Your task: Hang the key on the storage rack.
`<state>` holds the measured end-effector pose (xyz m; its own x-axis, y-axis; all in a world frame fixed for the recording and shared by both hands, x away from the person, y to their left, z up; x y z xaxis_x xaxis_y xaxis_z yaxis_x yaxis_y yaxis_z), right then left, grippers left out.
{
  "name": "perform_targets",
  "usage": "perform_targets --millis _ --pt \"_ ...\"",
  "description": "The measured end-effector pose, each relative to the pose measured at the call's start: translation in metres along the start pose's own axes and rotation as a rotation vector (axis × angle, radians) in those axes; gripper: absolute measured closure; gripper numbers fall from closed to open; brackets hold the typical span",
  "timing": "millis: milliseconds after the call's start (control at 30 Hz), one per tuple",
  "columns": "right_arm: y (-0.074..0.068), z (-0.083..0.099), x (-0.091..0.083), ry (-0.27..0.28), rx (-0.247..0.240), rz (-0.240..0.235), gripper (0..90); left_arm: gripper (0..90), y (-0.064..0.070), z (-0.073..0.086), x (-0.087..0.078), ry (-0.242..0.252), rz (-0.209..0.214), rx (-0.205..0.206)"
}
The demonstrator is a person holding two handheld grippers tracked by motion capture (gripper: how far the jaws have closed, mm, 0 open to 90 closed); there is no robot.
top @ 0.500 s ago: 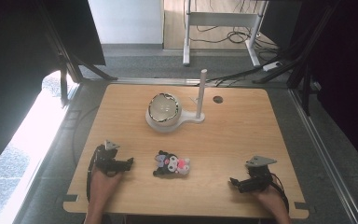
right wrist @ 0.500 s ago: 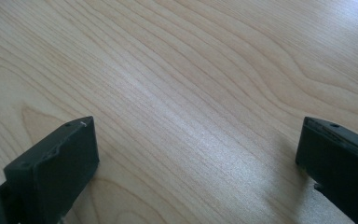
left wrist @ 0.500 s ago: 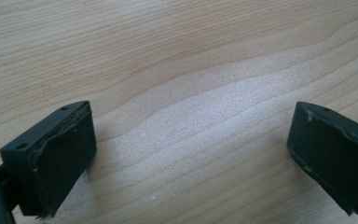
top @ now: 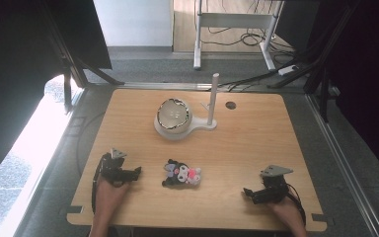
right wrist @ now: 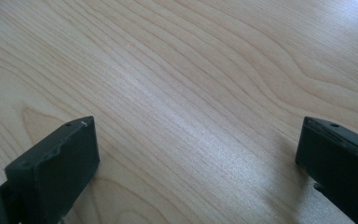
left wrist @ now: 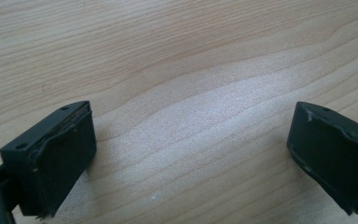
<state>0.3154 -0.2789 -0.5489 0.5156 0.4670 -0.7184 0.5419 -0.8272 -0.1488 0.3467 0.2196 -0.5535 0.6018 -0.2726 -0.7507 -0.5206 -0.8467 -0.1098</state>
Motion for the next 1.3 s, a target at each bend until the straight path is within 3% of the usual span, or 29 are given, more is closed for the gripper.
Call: perform_targets --millis 667,1300 --pt "-0.001 -0.002 -0.005 -0.034 -0.006 -0.015 0.0 1.1 0.0 0.0 0.0 0.0 0.0 0.0" --pt "-0.01 -0.019 -0.009 -0.081 -0.062 -0.051 1.1 1.1 0.0 0.0 0.0 0.0 0.0 0.0"
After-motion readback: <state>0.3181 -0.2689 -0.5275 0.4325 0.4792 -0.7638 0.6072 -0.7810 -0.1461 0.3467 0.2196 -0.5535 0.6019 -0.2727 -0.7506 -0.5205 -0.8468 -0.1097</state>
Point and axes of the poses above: each handheld gripper's, and its own axes: x roughly forward along the jaws, z roughly out of its underside, y roughly to its right, the point moved 4 cm from there along x, roughly forward along the jaws, and after that the axes turned 12 degrees about x, right-handed, at the moved point
